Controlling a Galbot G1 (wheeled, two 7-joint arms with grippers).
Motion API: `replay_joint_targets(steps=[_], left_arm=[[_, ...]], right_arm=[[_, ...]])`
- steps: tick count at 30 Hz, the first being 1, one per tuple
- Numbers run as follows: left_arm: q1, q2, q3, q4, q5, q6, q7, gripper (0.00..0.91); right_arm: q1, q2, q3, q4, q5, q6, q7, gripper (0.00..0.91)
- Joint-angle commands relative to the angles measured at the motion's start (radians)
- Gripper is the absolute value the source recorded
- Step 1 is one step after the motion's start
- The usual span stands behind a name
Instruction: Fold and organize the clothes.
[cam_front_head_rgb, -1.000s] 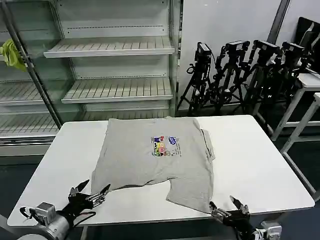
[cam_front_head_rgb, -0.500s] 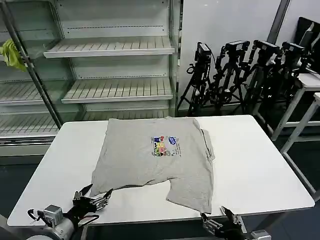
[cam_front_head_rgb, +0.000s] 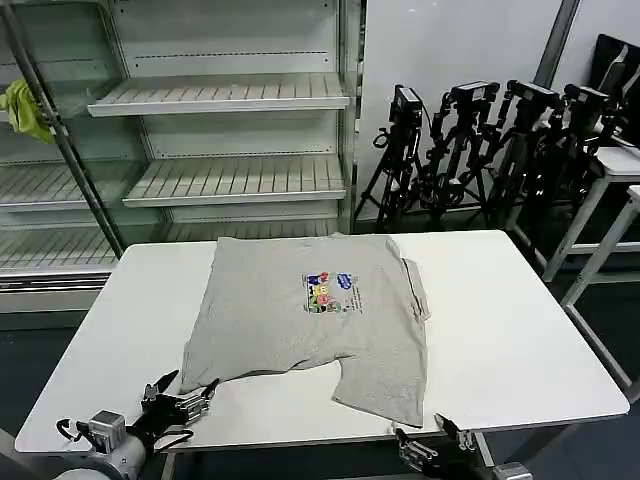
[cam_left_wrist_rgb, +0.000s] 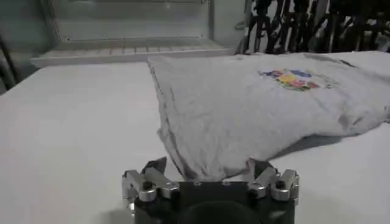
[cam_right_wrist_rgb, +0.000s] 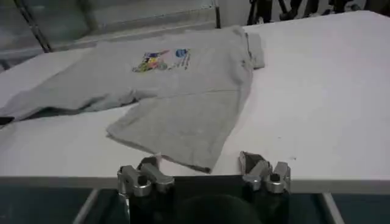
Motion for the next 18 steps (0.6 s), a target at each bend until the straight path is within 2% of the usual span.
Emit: replay_joint_targets(steps=[1,2,3,4,5,6,7,18], left_arm=[[0.006,-0.002,0.005,0.019,0.016,-0.004,0.003,0.514],[0.007,-0.003,0.005,0.018,0.02,-0.006,0.004,0.453],[0.01,-0.003,0.005,0.015,0.028,-0.011,0.006,0.312],[0.011,-0.004,0.006,0.014,0.031,-0.013,0.008,0.312],[0.012,-0.005,0.006,0.012,0.034,-0.014,0.009,0.242],[0.013,-0.005,0.007,0.011,0.038,-0.016,0.01,0.212],[0.012,-0.006,0.008,0.011,0.04,-0.016,0.011,0.131],[0.019,-0.012,0.011,0.021,0.066,-0.033,0.019,0.06]], right_arm=[[0.003,0.001,-0.017,-0.003,-0.021,0.003,-0.004,0.554],[0.003,0.001,-0.016,-0.003,-0.021,0.003,-0.005,0.494],[0.001,0.001,-0.015,-0.004,-0.022,0.005,-0.006,0.373],[0.001,0.001,-0.015,-0.004,-0.024,0.006,-0.007,0.373],[0.0,0.001,-0.013,-0.004,-0.024,0.007,-0.007,0.312],[-0.001,0.001,-0.012,-0.004,-0.024,0.008,-0.008,0.282],[-0.001,0.001,-0.012,-0.004,-0.024,0.008,-0.008,0.272],[-0.011,0.006,0.007,-0.015,-0.028,0.023,-0.014,0.242]])
